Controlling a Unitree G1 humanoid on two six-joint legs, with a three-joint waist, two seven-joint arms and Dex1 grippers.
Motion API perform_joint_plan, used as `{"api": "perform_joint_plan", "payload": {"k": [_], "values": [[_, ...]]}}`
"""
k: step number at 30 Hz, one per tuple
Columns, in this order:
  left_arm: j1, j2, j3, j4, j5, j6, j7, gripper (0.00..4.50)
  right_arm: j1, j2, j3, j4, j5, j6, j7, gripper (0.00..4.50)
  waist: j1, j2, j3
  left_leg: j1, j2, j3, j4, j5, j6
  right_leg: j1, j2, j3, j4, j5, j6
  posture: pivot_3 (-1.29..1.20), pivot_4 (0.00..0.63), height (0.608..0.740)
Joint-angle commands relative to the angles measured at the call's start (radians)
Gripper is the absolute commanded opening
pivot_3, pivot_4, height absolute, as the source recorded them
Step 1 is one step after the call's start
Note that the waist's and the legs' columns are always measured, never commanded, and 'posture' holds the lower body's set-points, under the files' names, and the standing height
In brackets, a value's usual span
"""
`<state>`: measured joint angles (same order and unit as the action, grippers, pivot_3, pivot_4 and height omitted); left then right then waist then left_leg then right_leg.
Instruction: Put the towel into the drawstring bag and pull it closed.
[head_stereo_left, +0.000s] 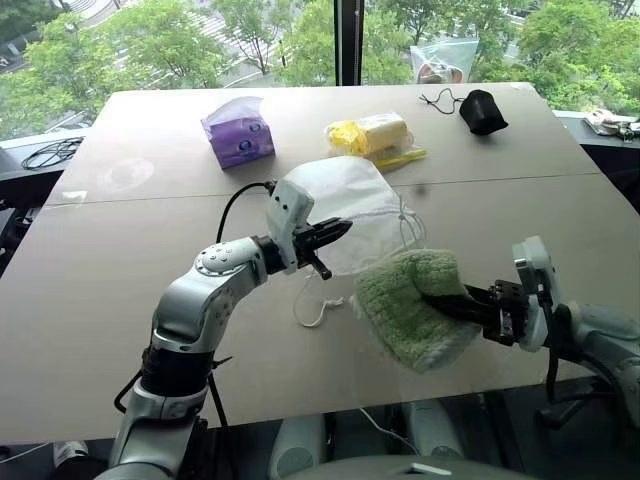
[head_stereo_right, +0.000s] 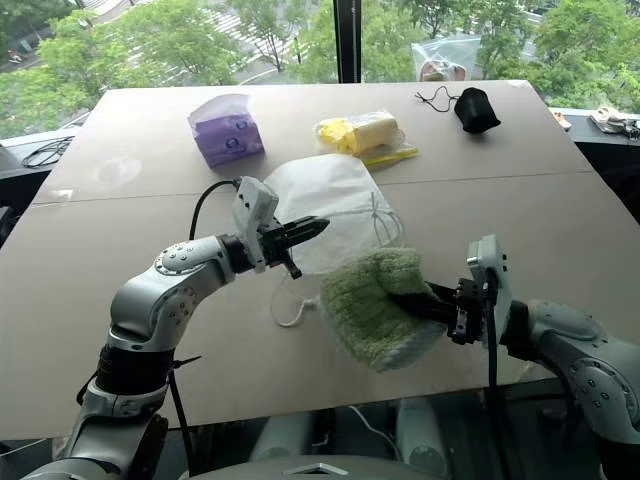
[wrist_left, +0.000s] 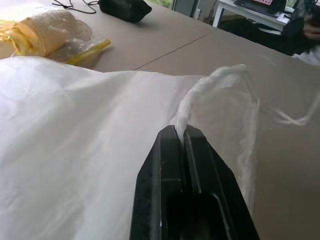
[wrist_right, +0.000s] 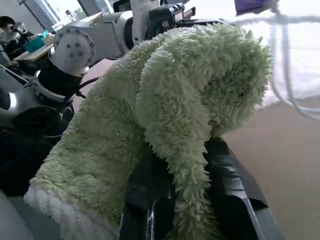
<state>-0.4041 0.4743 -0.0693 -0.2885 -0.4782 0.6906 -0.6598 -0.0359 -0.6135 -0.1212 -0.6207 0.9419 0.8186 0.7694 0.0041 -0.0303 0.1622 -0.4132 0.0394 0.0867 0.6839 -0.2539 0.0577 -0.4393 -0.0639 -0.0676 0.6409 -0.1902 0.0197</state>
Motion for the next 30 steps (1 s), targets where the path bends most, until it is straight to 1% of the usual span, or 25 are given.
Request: {"api": "perform_joint_plan", "payload": {"k": [1,3,4,5,7,8,11,12,15,16,18,21,24,27,28,29,30], "values": [[-0.007,0.003,-0.030,-0.001,0.013,-0.051,-0.050,0.00,-0.142,0.099,0.194,0.102,-0.220,-0.032,-0.184,0.02,-0.002,0.000,0.000,0.000,0.000,0.000,0.000,0.000,0.000,0.000,0.000,0.000,0.000,0.001,-0.001,0.00,0.150,0.740],[-0.010,-0.002,-0.034,-0.012,-0.005,-0.058,-0.081,0.00,-0.238,0.165,0.316,0.270,-0.407,-0.081,-0.279,0.02,0.003,0.001,0.001,-0.001,0.000,0.000,0.001,0.001,0.000,-0.001,0.000,0.000,0.001,0.002,-0.003,0.00,0.150,0.740],[-0.010,0.006,-0.037,-0.024,-0.014,-0.058,-0.103,0.00,-0.286,0.224,0.326,0.377,-0.455,-0.097,-0.345,0.02,0.005,0.001,0.000,-0.001,0.000,0.000,0.001,0.001,0.000,-0.002,0.000,0.000,0.001,0.002,-0.003,0.00,0.150,0.740],[-0.009,0.015,-0.040,-0.032,-0.020,-0.058,-0.122,0.00,-0.318,0.261,0.336,0.448,-0.490,-0.119,-0.369,0.02,0.005,0.001,0.000,-0.001,0.000,0.000,0.002,0.001,0.000,-0.002,0.000,0.000,0.001,0.002,-0.003,0.00,0.150,0.740],[-0.003,0.033,-0.034,-0.045,-0.028,-0.045,-0.143,0.00,-0.352,0.314,0.323,0.528,-0.531,-0.150,-0.400,0.02,0.009,0.003,0.001,-0.003,0.000,0.002,0.002,0.001,0.000,-0.004,0.001,0.001,0.002,0.002,-0.003,0.00,0.150,0.740],[0.002,0.043,-0.025,-0.049,-0.032,-0.037,-0.146,0.00,-0.360,0.337,0.303,0.550,-0.529,-0.153,-0.405,0.02,0.010,0.002,0.001,-0.004,-0.001,0.002,0.001,0.001,0.000,-0.005,0.000,0.002,0.002,0.004,-0.006,0.00,0.150,0.740],[0.030,0.076,0.001,-0.060,-0.039,-0.031,-0.152,0.00,-0.368,0.383,0.248,0.590,-0.519,-0.140,-0.435,0.02,0.008,0.002,0.001,-0.004,-0.001,0.002,0.001,0.003,-0.004,-0.004,0.001,0.002,0.002,0.006,-0.001,0.00,0.150,0.740],[0.052,0.092,0.009,-0.064,-0.041,-0.029,-0.156,0.00,-0.365,0.407,0.214,0.594,-0.491,-0.126,-0.442,0.02,0.007,0.002,0.001,-0.004,-0.001,0.002,0.000,0.003,-0.005,-0.004,0.001,0.003,0.001,0.005,0.000,0.00,0.150,0.740],[0.114,0.132,0.011,-0.062,-0.025,-0.046,-0.176,0.00,-0.367,0.503,0.070,0.584,-0.325,-0.060,-0.456,0.02,0.004,0.003,0.001,-0.004,-0.001,0.003,0.000,0.002,-0.004,-0.004,0.001,0.003,0.001,0.005,0.000,0.00,0.150,0.740],[0.128,0.136,0.010,-0.062,-0.029,-0.053,-0.182,0.00,-0.373,0.532,0.026,0.576,-0.268,-0.036,-0.460,0.02,0.004,0.003,0.002,-0.004,0.000,0.003,-0.001,0.001,-0.001,-0.004,0.001,0.003,0.001,0.005,0.000,0.00,0.150,0.740],[0.140,0.135,0.011,-0.067,-0.042,-0.047,-0.185,0.00,-0.394,0.584,-0.044,0.570,-0.170,0.010,-0.483,0.02,0.006,0.003,0.002,-0.004,0.000,0.002,-0.001,0.001,-0.001,-0.004,0.000,0.002,0.001,0.005,0.000,0.00,0.150,0.740],[0.119,0.114,0.005,-0.095,-0.085,-0.007,-0.183,0.00,-0.439,0.658,-0.060,0.598,-0.145,0.011,-0.527,0.02,0.005,0.006,0.003,-0.004,0.000,0.001,-0.001,0.001,-0.001,-0.004,0.000,0.002,0.001,0.004,-0.002,0.00,0.150,0.740],[0.081,0.075,-0.010,-0.117,-0.120,0.031,-0.160,0.00,-0.489,0.747,-0.035,0.672,-0.194,-0.040,-0.572,0.02,0.001,0.006,0.003,-0.003,0.000,0.001,-0.001,0.001,0.000,-0.004,0.000,0.002,0.002,0.003,-0.002,0.00,0.150,0.740],[0.055,0.046,-0.027,-0.107,-0.117,0.044,-0.146,0.00,-0.529,0.819,0.005,0.794,-0.260,-0.127,-0.559,0.02,-0.008,0.006,0.003,-0.003,0.000,0.001,-0.001,0.001,0.000,-0.004,0.001,0.002,0.002,0.005,0.000,0.00,0.150,0.740],[0.050,0.046,-0.027,-0.103,-0.110,0.042,-0.145,0.00,-0.528,0.819,0.030,0.808,-0.262,-0.145,-0.506,0.02,-0.010,0.006,0.003,-0.003,0.000,0.001,-0.001,0.001,0.000,-0.004,0.001,0.002,0.002,0.005,0.000,0.00,0.150,0.740],[0.048,0.048,-0.024,-0.099,-0.105,0.040,-0.143,0.00,-0.521,0.813,0.053,0.808,-0.262,-0.160,-0.463,1.05,-0.014,0.007,0.003,-0.003,-0.001,0.001,-0.001,0.001,0.000,-0.004,0.001,0.002,0.002,0.005,-0.001,0.00,0.150,0.740],[0.046,0.052,-0.017,-0.094,-0.103,0.039,-0.143,0.00,-0.514,0.809,0.059,0.805,-0.260,-0.167,-0.453,1.38,-0.017,0.007,0.004,-0.004,-0.001,0.002,-0.001,0.001,0.000,-0.004,0.001,0.002,0.002,0.006,-0.001,0.00,0.150,0.740]]}}
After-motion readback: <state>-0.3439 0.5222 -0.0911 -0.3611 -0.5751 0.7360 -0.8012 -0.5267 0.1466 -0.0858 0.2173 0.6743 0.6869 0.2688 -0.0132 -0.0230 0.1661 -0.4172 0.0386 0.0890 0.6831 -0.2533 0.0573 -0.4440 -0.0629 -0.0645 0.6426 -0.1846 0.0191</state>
